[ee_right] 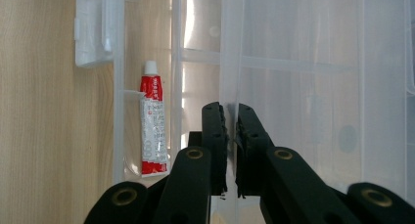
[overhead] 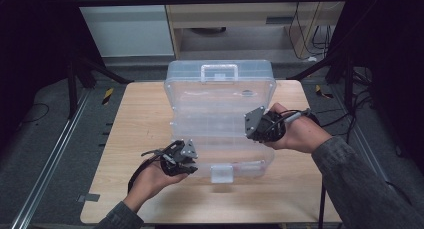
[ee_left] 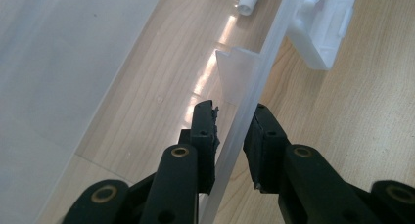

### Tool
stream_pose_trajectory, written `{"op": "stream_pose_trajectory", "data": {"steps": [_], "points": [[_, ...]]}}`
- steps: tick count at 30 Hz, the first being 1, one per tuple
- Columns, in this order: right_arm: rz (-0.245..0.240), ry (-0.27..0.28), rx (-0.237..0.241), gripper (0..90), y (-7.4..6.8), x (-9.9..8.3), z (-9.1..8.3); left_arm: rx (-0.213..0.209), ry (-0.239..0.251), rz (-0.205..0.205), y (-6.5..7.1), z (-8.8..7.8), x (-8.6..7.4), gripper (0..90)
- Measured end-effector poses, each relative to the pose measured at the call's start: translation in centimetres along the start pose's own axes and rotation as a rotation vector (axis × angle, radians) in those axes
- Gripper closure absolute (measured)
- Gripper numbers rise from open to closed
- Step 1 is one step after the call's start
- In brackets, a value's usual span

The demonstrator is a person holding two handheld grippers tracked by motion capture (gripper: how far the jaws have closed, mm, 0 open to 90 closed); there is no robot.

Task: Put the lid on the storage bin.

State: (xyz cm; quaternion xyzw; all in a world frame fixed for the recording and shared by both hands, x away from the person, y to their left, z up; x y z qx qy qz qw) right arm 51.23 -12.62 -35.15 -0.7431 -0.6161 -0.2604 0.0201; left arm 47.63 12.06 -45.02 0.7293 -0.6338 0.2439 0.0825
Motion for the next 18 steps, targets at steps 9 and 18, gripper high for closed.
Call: {"op": "stream_pose_trajectory", "data": {"steps": [9, 18], "points": [[0.007, 0.0, 0.009, 84.6, -0.09, -0.13, 0.02, 0.007, 0.001, 0.039, -0.21, -0.03, -0.03, 74.5], [0.006, 0.0, 0.012, 84.5, -0.02, -0.13, 0.02, 0.023, 0.002, 0.058, -0.02, -0.01, 0.0, 74.1]]}}
Point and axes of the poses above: each handheld gripper's, and its own axes: z roughly forward along the jaws, x roughly out of its top, y roughly to its right, the point moved 4 cm from there along z, roughly forward along the jaws, and after that the axes turned 13 degrees about z, right-handed, at the moved point
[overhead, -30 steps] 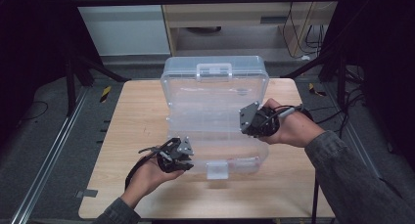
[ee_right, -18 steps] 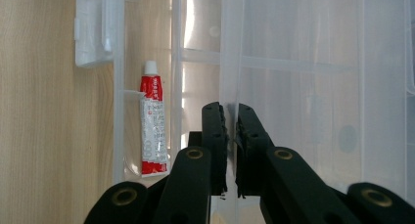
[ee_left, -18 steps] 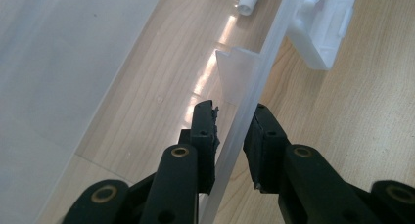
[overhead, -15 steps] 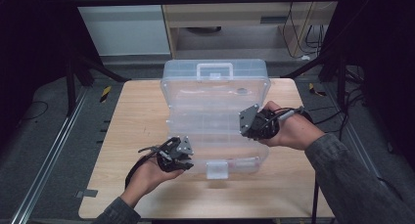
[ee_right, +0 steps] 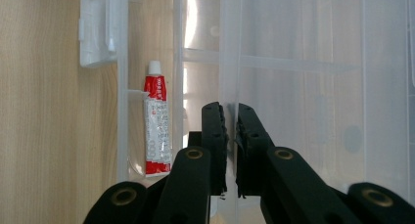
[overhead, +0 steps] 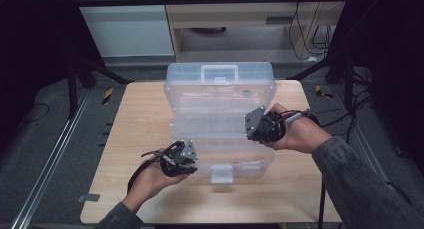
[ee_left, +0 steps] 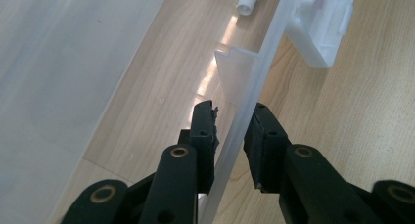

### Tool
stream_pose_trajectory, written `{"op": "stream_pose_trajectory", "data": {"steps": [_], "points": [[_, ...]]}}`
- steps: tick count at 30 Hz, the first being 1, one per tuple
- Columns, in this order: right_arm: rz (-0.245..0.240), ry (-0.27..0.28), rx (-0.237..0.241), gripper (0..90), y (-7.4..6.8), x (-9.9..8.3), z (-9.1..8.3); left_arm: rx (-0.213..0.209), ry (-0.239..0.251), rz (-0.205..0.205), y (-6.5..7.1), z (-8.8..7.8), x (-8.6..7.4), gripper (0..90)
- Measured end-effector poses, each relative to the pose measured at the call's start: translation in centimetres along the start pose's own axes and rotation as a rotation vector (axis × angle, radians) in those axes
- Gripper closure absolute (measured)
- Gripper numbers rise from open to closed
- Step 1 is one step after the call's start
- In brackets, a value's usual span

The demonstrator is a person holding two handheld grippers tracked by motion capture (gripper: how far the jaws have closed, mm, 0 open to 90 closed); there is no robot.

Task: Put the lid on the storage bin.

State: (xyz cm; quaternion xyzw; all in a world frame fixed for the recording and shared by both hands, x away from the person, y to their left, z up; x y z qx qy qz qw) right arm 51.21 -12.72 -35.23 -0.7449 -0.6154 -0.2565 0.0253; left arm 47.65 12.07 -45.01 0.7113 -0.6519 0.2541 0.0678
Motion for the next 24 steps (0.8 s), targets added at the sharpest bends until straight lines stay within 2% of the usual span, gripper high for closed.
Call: {"op": "stream_pose_trajectory", "data": {"steps": [6, 10, 13, 17, 24], "points": [[-0.001, -0.001, 0.001, 84.4, 0.0, 0.0, 0.0, 0.028, 0.001, 0.029, 0.2, 0.0, 0.0, 72.3], [-0.002, -0.002, 0.002, 84.3, 0.0, 0.0, 0.0, 0.065, 0.015, 0.04, 0.1, -0.5, -0.1, 66.0], [-0.001, -0.002, 0.002, 84.3, 0.0, 0.0, 0.0, 0.077, 0.028, 0.037, 0.1, -1.1, -0.2, 59.7], [-0.002, -0.002, 0.003, 84.3, 0.0, 0.0, 0.0, 0.102, 0.075, 0.02, 0.2, -2.5, -0.5, 53.3], [-0.002, -0.003, 0.004, 84.1, 0.0, 0.0, 0.0, 0.121, 0.173, -0.007, 0.2, -5.3, -0.4, 50.5]]}}
Point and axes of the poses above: each handheld gripper's, and its own axes: z roughly forward along the jaws, x roughly out of its top, y roughly to its right, the point moved 4 cm from there along z, roughly forward along the jaws, and after that the axes turned 13 degrees about z, right-handed, at the moved point
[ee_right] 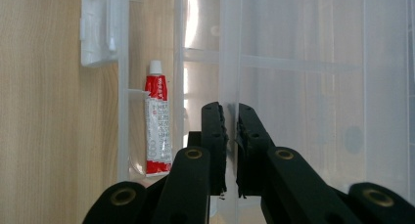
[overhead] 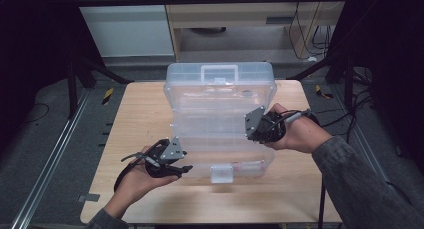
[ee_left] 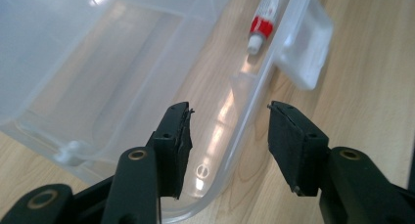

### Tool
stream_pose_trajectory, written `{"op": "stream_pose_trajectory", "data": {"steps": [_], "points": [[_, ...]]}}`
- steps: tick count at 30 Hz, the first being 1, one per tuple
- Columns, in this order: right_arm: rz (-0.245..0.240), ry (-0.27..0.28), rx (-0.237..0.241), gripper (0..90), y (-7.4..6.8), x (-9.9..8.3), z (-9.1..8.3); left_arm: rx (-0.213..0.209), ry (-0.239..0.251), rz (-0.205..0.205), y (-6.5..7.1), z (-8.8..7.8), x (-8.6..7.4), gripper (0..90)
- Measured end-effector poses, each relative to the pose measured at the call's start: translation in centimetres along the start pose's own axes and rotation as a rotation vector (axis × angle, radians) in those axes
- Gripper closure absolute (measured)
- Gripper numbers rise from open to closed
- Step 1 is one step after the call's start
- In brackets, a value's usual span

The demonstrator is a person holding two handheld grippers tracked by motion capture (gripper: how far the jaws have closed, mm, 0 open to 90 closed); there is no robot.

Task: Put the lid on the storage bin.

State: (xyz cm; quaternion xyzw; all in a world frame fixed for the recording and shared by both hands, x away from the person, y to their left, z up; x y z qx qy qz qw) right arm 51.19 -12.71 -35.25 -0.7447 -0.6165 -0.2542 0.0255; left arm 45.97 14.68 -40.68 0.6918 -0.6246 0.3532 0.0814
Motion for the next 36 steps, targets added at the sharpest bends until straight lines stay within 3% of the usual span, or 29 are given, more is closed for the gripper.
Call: {"op": "stream_pose_trajectory", "data": {"steps": [5, 11, 19, 22, 27, 34, 36], "points": [[0.001, 0.0, 0.002, 84.1, 0.0, 0.0, 0.0, 0.026, 0.042, -0.009, -0.7, -1.6, 0.6, 50.9], [0.001, 0.0, 0.001, 84.0, -0.1, 0.0, 0.0, 0.08, 0.098, -0.036, -2.4, -3.5, 1.4, 52.7], [0.0, -0.001, 0.002, 83.8, -0.1, 0.0, 0.0, 0.222, 0.133, -0.118, -7.0, -6.3, 2.0, 60.6], [0.002, -0.001, 0.003, 83.7, 0.0, 0.0, 0.0, 0.232, 0.172, -0.175, -8.9, -6.6, 2.2, 69.5], [0.003, -0.001, 0.003, 83.6, 0.0, 0.0, 0.0, 0.249, 0.148, -0.211, -11.4, -6.1, 2.4, 82.8], [0.0, -0.003, 0.003, 83.5, -0.1, -0.1, 0.0, 0.257, 0.158, -0.266, -13.2, -5.5, 3.0, 87.3], [-0.001, -0.004, 0.004, 83.6, -0.2, -0.1, 0.1, 0.263, 0.157, -0.264, -13.4, -5.5, 3.2, 87.5]]}}
Point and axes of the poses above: each handheld gripper's, and its own axes: z roughly forward along the jaws, x roughly out of its top, y roughly to its right, the point moved 4 cm from there along z, roughly forward along the jaws, and after that the axes turned 13 degrees about z, right-handed, at the moved point
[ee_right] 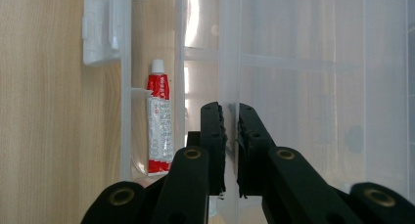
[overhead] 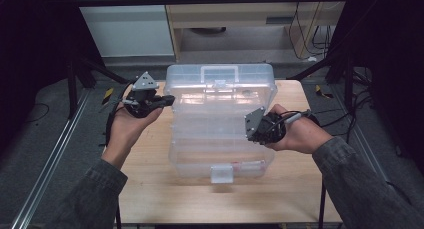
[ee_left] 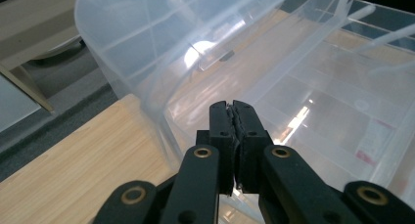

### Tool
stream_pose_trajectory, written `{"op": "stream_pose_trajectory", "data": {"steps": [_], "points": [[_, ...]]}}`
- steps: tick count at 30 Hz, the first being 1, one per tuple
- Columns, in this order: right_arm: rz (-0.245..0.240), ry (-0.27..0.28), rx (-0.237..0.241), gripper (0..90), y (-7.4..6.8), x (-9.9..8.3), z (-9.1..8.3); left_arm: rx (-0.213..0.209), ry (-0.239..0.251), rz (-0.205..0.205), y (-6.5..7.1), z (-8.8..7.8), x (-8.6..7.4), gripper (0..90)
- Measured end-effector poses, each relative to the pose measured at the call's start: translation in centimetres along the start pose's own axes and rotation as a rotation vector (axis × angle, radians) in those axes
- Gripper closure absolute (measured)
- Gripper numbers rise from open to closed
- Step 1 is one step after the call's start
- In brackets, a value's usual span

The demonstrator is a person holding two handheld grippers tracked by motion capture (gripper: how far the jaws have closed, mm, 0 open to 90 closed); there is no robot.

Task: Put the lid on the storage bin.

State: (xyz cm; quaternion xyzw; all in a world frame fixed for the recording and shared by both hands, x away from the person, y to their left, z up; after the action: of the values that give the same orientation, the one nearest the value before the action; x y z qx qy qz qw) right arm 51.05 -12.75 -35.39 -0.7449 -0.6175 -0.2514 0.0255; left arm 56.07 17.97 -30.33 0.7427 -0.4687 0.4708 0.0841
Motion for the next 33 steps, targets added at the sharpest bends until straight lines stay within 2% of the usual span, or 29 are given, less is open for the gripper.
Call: {"op": "stream_pose_trajectory", "data": {"steps": [8, 17, 26, 30, 33], "points": [[0.001, 0.001, 0.004, 83.5, -0.2, -0.1, 0.1, 0.013, -0.001, -0.01, -0.2, -0.1, 0.0, 87.5], [0.001, -0.006, 0.013, 82.9, -0.4, -0.2, 0.1, 0.006, 0.003, -0.018, 0.3, -0.2, -0.5, 86.8], [0.026, 0.02, 0.008, 71.6, -0.7, -0.5, -0.1, -0.005, 0.006, -0.032, 0.7, -0.4, -1.4, 86.3], [0.055, 0.039, -0.003, 64.4, -0.9, -0.8, -0.6, -0.014, 0.0, -0.027, 1.0, -0.4, -1.7, 86.3], [0.073, 0.052, -0.012, 62.7, -1.0, -1.1, -1.0, -0.021, 0.0, -0.027, 1.3, -0.3, -1.9, 86.3]]}}
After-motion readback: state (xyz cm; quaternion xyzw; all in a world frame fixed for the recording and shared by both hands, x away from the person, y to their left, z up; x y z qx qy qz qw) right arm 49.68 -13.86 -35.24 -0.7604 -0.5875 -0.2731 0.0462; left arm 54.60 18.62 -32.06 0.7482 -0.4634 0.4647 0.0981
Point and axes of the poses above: each handheld gripper's, and its own axes: z roughly forward along the jaws, x roughly out of its top, y roughly to its right, the point moved 4 cm from there along z, roughly forward along the jaws, and after that the axes turned 13 degrees about z, right-handed, at the moved point
